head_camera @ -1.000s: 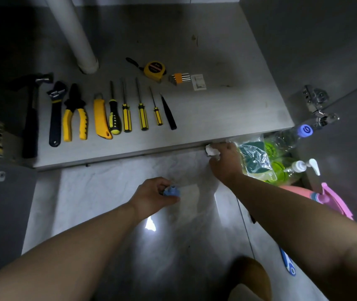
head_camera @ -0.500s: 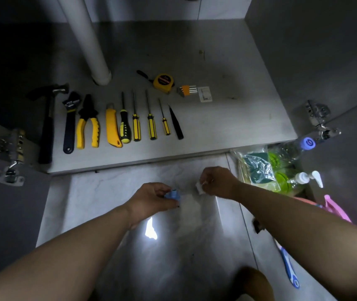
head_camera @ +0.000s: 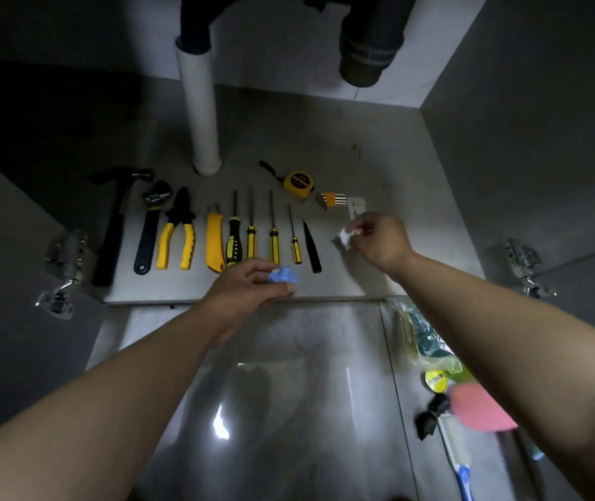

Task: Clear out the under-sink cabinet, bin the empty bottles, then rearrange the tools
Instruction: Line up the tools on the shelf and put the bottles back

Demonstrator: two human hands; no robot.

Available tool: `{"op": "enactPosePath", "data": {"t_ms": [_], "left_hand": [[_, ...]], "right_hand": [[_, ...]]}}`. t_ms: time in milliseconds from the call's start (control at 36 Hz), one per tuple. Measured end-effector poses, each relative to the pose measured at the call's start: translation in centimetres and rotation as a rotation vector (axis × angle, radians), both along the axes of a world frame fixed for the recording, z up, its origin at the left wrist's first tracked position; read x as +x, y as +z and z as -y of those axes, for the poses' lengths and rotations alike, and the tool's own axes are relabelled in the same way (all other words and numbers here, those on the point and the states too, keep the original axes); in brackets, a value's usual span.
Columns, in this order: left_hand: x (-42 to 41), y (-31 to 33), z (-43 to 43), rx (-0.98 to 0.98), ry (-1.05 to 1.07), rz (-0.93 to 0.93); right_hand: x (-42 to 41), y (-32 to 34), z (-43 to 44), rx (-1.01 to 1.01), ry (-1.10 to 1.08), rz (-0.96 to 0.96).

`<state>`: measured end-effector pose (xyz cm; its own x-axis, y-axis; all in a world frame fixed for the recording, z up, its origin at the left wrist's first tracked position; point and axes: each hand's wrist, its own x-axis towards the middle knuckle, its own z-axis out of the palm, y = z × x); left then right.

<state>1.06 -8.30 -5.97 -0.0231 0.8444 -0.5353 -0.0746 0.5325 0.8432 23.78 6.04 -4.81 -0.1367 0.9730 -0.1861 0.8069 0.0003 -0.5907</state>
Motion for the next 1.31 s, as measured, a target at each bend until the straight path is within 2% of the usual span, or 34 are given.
{"op": "enactPosePath", "data": {"t_ms": [167, 417, 722, 944, 1139, 1222, 1306], "left_hand": [[-1.2, -1.2, -1.5, 0.048, 0.055, 0.030], [-1.7, -1.6, -2.5, 0.124, 0.060, 0.117], [-0.6, -1.4, -2.5, 0.135, 0.026, 0.080], [-0.4, -1.3, -2.4, 0.128, 0.018, 0.057], [-0.3, -1.0, -2.2, 0.150, -0.009, -0.068], [-0.1, -0.8, -2.4, 0.164, -0.003, -0.124], [0.2, -0.6, -2.7, 0.183, 0.003, -0.184]], "right_hand": [[-2.6, -0.4, -2.5, 0.048, 0.030, 0.140], [-4.4, -1.7, -4.1, 0.034, 0.074, 0.195], [-4.0, -0.5, -3.8, 0.077, 0.039, 0.253], [-4.7, -1.0, -4.6, 0.009, -0.028, 0.290], [-3.8, -1.7, -3.9, 0.090, 0.041, 0.317], [-4.0, -0.8, -1.9, 0.139, 0.069, 0.164], [-4.4, 0.8, 1.2, -0.112, 0.166, -0.163]]}}
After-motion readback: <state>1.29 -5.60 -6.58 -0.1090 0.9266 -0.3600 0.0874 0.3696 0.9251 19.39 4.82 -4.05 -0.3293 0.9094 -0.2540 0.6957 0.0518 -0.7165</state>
